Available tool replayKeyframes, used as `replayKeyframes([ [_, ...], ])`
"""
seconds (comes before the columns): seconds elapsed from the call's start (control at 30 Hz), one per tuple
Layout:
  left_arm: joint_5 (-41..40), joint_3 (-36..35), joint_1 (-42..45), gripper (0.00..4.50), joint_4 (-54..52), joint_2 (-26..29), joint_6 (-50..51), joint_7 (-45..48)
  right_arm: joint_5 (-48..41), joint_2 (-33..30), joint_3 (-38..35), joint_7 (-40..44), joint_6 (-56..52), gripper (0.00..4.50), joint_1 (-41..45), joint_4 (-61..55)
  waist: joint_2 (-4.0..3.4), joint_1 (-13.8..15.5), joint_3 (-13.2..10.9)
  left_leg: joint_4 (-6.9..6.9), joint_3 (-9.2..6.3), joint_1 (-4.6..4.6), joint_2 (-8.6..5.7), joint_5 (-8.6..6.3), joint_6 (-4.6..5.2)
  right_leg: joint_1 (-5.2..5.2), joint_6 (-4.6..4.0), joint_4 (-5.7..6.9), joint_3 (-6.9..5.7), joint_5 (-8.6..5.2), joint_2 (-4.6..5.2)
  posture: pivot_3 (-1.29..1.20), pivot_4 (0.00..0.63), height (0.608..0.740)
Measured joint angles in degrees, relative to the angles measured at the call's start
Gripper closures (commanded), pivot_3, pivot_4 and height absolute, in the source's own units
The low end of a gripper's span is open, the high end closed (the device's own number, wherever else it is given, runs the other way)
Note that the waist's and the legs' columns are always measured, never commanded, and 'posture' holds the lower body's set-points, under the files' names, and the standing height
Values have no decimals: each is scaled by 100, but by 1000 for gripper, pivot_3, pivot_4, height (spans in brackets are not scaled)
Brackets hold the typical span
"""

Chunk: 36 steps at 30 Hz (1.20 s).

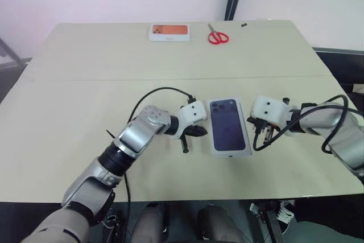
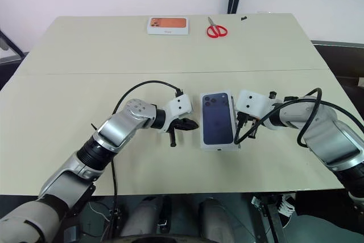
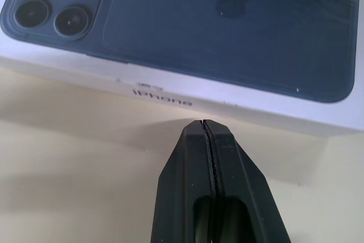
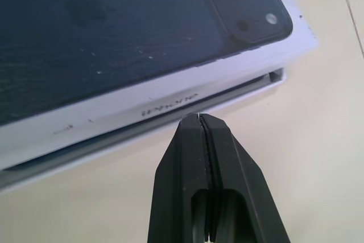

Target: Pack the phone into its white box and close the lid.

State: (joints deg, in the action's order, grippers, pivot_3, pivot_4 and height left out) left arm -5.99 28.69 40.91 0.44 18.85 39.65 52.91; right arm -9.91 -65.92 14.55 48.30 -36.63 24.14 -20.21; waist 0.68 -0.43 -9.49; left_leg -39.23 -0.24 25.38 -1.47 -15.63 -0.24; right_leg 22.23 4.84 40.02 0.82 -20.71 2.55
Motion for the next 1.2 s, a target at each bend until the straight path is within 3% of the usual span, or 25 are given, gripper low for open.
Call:
replayKeyframes([
  [0.53, 36, -90, 0, 4500, 222, -426, -32, -327, 207, 143, -362, 269, 24, 4481, -283, -212, 0, 6, 0, -2, 0, -1, 0, 1, -1, -1, 0, 3, 0, 0, 0, 0, 150, 740],
  [1.2, 35, -290, -3, 4500, 206, -504, -288, -332, 554, 281, -438, 362, 34, 4481, -538, -183, 0, 3, 0, -3, 0, -1, -1, 1, -3, -1, 0, 5, 0, 0, 0, 0, 150, 740],
])
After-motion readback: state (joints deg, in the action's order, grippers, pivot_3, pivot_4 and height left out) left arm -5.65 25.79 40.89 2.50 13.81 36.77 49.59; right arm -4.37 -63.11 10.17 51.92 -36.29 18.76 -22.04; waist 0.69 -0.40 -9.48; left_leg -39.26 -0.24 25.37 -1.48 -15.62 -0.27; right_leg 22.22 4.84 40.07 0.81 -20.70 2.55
